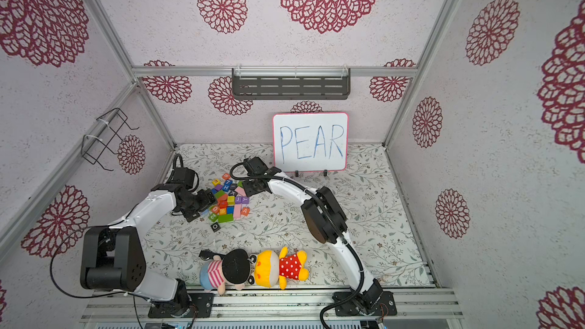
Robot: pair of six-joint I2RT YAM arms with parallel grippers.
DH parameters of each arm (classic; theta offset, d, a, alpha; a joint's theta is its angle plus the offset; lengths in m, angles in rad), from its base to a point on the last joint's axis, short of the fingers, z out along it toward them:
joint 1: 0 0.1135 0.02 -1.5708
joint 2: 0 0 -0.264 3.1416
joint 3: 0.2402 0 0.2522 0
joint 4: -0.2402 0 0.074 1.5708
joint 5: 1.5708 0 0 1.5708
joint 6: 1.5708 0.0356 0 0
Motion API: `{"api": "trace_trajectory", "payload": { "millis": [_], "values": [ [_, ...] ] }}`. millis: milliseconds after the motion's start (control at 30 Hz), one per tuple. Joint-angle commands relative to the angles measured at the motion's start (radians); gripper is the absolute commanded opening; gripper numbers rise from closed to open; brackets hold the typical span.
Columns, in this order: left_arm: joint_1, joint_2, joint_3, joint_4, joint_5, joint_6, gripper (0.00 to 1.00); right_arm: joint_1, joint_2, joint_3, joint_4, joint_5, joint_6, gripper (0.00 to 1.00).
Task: Spell the uppercase word “pear” with letter blocks
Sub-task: Pick up the letter block from the center of the board.
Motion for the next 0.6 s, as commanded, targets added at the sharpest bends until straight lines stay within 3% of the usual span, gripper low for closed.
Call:
{"api": "trace_trajectory", "payload": {
  "millis": [0,300,433,567],
  "values": [
    [0.019,0.053,0.05,-0.008,-0.029,0.034,0.89,-0.012,0.028,0.091,-0.037,0.041,-0.074,0.6],
    [0.019,0.168,0.154,-0.022,-0.054,0.065,0.89,-0.021,0.2,0.335,-0.062,-0.004,-0.074,0.62],
    [0.023,0.18,0.157,-0.018,-0.061,0.07,0.9,-0.022,0.218,0.349,-0.017,-0.028,-0.063,0.63],
    [0.029,0.232,0.272,-0.052,-0.081,0.069,0.88,-0.02,0.23,0.35,0.067,-0.068,-0.047,0.63]
  ]
}}
